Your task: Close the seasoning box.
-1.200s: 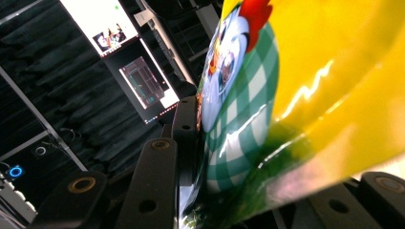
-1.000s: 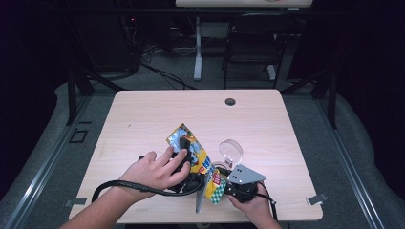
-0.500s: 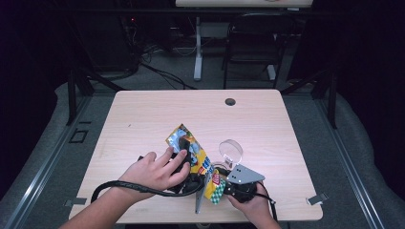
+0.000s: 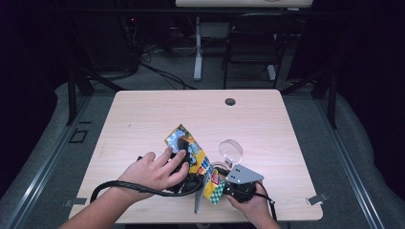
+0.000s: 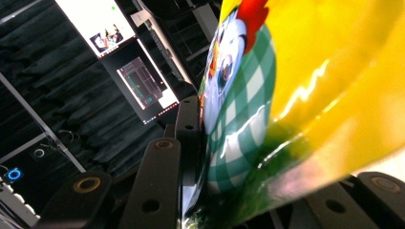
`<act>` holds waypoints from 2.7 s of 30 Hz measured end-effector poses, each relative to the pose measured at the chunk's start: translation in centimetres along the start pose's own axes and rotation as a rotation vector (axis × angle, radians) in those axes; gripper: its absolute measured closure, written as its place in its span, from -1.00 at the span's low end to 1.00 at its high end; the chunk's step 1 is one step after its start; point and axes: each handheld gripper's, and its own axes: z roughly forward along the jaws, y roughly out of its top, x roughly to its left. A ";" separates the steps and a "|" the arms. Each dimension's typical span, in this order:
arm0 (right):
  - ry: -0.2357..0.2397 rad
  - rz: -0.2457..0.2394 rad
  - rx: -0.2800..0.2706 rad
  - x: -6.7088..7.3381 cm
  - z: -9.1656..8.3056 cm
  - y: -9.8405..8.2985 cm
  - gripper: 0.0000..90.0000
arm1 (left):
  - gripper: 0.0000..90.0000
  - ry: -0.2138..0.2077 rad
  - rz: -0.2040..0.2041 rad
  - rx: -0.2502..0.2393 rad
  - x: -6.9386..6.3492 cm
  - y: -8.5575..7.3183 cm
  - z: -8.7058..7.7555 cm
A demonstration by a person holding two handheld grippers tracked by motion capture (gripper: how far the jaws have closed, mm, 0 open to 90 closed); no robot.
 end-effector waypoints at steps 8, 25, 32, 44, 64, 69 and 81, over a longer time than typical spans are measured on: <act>-0.003 0.003 -0.001 -0.1 -0.2 -0.1 0.58 | 0.65 0.006 -0.007 -0.009 0.1 0.1 0.0; -0.018 -0.004 0.002 -0.1 -0.3 -0.1 0.58 | 0.67 -0.005 -0.051 -0.022 -0.5 -0.1 0.3; -0.026 -0.007 0.007 -0.1 -0.2 -0.1 0.58 | 0.70 -0.018 -0.065 -0.027 -1.0 -0.2 0.4; -0.034 -0.012 0.016 0.0 -0.1 -0.1 0.58 | 0.75 -0.041 -0.105 -0.037 -2.0 -0.5 0.7; -0.044 -0.038 0.015 0.3 -0.1 -0.1 0.58 | 0.85 -0.115 -0.230 -0.068 -4.3 -1.3 1.3; -0.049 -0.041 0.024 0.3 0.0 -0.2 0.57 | 0.87 -0.138 -0.265 -0.083 -4.8 -1.3 1.6; -0.056 -0.034 0.006 0.1 -0.3 -0.3 0.52 | 0.88 -0.160 -0.330 -0.107 -5.3 -1.5 1.5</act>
